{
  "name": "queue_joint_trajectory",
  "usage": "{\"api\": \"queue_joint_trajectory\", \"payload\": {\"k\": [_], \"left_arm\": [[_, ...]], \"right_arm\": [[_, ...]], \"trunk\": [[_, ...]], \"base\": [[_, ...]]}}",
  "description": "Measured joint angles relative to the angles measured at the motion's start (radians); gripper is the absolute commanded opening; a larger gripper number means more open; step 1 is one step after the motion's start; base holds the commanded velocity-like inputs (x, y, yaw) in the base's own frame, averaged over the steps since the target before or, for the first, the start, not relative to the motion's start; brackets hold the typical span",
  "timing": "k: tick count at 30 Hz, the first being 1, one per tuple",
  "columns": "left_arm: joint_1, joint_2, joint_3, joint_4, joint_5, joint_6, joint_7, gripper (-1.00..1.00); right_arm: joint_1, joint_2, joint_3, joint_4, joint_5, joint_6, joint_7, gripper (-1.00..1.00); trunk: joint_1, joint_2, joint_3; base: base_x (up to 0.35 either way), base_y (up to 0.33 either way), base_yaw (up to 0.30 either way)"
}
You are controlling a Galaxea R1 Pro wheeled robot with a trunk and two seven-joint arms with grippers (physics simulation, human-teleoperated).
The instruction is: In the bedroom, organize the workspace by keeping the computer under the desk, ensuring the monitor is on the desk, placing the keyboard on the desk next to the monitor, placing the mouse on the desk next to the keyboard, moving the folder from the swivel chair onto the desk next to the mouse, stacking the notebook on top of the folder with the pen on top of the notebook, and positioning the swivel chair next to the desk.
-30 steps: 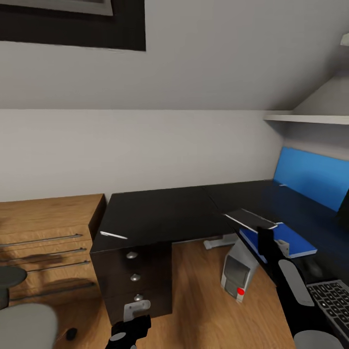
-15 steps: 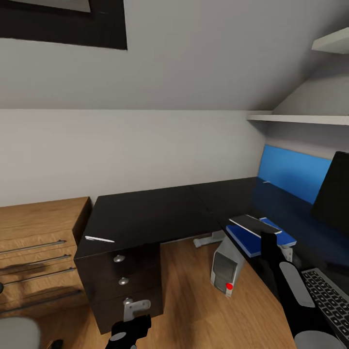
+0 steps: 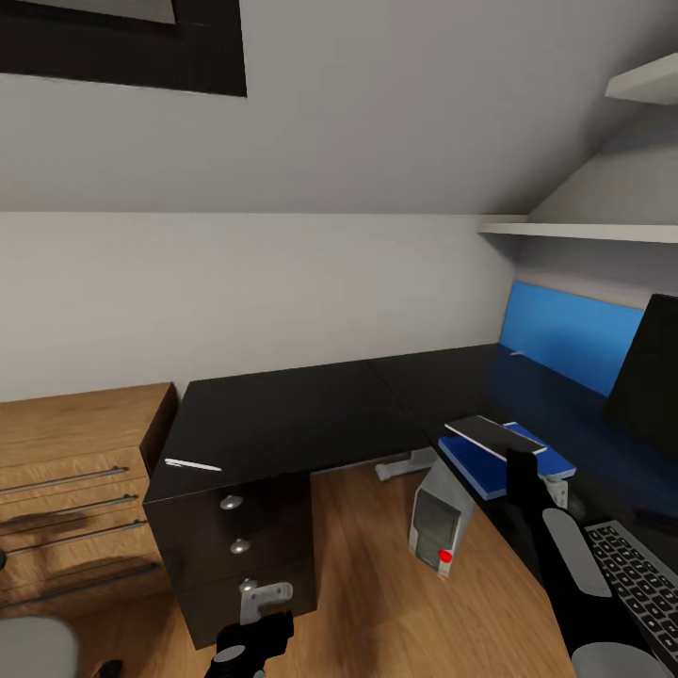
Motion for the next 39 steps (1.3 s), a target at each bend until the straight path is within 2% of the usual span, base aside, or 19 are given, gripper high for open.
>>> {"api": "queue_joint_trajectory", "payload": {"k": [20, 25, 26, 27, 31, 39], "left_arm": [[0.000, 0.000, 0.001, 0.000, 0.001, 0.000, 0.000, 1.00], [0.000, 0.000, 0.001, 0.000, 0.000, 0.000, 0.000, 1.00], [0.000, 0.000, 0.001, 0.000, 0.000, 0.000, 0.000, 1.00], [0.000, 0.000, 0.001, 0.000, 0.000, 0.000, 0.000, 1.00], [0.000, 0.000, 0.001, 0.000, 0.000, 0.000, -0.001, 1.00], [0.000, 0.000, 0.001, 0.000, 0.000, 0.000, -0.001, 1.00]], "right_arm": [[0.000, 0.001, -0.001, 0.000, 0.002, -0.009, -0.001, -1.00], [0.000, 0.004, 0.002, 0.001, 0.009, -0.067, -0.002, -1.00], [0.000, 0.005, 0.005, 0.002, 0.026, -0.132, -0.003, -1.00], [0.000, 0.006, 0.007, 0.002, 0.031, -0.151, -0.004, -1.00], [0.000, 0.007, 0.009, 0.002, 0.051, -0.175, -0.005, -1.00], [0.000, 0.008, 0.009, 0.003, 0.059, -0.183, -0.006, -1.00]], "trunk": [[0.000, 0.000, 0.000], [0.000, 0.000, 0.000], [0.000, 0.000, 0.000], [0.000, 0.000, 0.000], [0.000, 0.000, 0.000], [0.000, 0.000, 0.000]], "base": [[0.000, -0.057, 0.000], [0.000, -0.011, 0.000], [0.000, -0.002, 0.000], [0.000, -0.001, 0.000], [0.000, 0.000, 0.000], [0.000, 0.000, 0.000]]}}
